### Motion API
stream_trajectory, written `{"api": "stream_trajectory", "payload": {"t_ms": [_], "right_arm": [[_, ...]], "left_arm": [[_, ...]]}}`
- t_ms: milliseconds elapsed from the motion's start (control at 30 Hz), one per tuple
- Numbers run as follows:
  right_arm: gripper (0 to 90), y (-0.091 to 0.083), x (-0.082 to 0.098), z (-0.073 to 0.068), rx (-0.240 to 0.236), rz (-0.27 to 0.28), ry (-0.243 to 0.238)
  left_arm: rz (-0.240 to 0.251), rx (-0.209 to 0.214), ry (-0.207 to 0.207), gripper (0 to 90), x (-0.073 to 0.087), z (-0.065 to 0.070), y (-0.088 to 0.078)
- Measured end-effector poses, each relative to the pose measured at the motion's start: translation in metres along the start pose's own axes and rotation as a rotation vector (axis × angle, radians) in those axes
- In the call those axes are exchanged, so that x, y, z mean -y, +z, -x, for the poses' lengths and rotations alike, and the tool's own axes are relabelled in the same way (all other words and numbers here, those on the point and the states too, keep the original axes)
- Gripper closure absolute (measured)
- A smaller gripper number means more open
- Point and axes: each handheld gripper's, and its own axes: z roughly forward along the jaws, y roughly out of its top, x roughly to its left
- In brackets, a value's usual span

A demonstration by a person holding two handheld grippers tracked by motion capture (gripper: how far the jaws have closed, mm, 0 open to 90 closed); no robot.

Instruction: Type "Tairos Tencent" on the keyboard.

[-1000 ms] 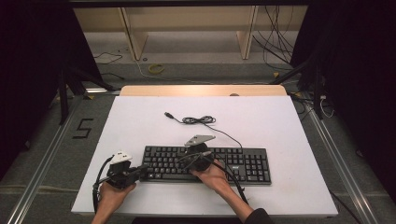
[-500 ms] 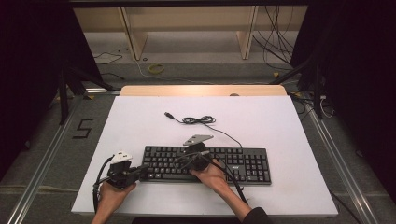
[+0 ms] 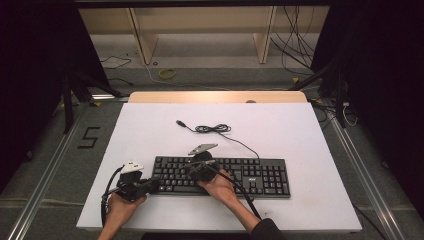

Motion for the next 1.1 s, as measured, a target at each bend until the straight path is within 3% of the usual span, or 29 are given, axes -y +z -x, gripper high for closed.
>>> {"api": "stream_trajectory", "payload": {"t_ms": [533,733,867,1100], "right_arm": [[90.0,0.002,0.001,-0.001,0.016,-0.009,0.003],[90.0,-0.004,0.001,0.001,-0.006,0.012,0.038],[85.3,-0.014,-0.001,0.002,-0.017,0.055,0.040],[74.0,-0.027,0.002,0.005,-0.053,0.089,0.039]], "left_arm": [[-0.008,-0.006,-0.003,89.0,0.000,0.001,0.002],[0.025,-0.002,-0.010,88.7,-0.002,0.001,-0.003],[0.062,0.005,-0.018,86.1,-0.004,0.002,-0.008],[0.078,0.020,-0.021,75.4,-0.005,0.004,-0.009]]}}
